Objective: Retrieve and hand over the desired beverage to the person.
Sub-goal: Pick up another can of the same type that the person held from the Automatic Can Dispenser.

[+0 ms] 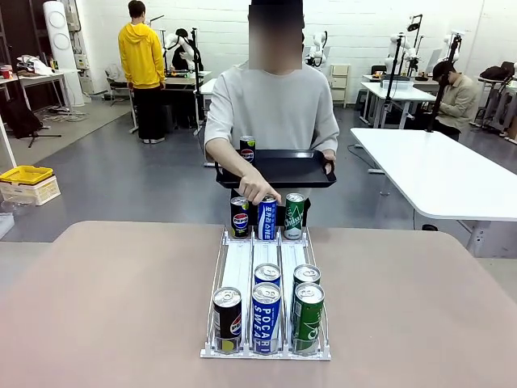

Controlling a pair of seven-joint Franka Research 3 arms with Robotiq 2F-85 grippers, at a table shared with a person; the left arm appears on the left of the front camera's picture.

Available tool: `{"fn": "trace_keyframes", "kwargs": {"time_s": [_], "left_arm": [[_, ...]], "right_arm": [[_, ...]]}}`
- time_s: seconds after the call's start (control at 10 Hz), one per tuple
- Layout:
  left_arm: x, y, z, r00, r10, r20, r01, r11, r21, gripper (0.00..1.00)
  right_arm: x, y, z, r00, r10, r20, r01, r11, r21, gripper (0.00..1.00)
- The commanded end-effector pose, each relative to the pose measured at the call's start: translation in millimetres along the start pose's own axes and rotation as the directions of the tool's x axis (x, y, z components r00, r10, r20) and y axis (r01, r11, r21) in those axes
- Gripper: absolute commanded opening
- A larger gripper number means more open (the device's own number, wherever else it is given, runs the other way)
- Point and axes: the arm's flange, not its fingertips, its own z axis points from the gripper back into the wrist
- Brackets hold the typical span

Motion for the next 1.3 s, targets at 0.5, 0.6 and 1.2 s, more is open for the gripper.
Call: {"fn": "trace_keyframes", "kwargs": {"time_s": [0.5,0.6,1.2], "left_arm": [[-0.7,-1.0,0.3,1.0,-0.013,0.006,0.013,1.0,-0.003,1.0],[-0.7,-1.0,0.3,1.0,-0.013,0.006,0.013,1.0,-0.003,1.0],[-0.7,-1.0,0.3,1.0,-0.013,0.006,0.013,1.0,-0.003,1.0]], "right_arm": [[-0.1,0.8,-1.7,1.0,0.003,0.001,-0.003,1.0,0.014,1.0],[-0.1,0.8,-1.7,1.0,0.003,0.001,-0.003,1.0,0.014,1.0],[-0.1,0.8,-1.7,1.0,0.003,0.001,-0.003,1.0,0.014,1.0]]}}
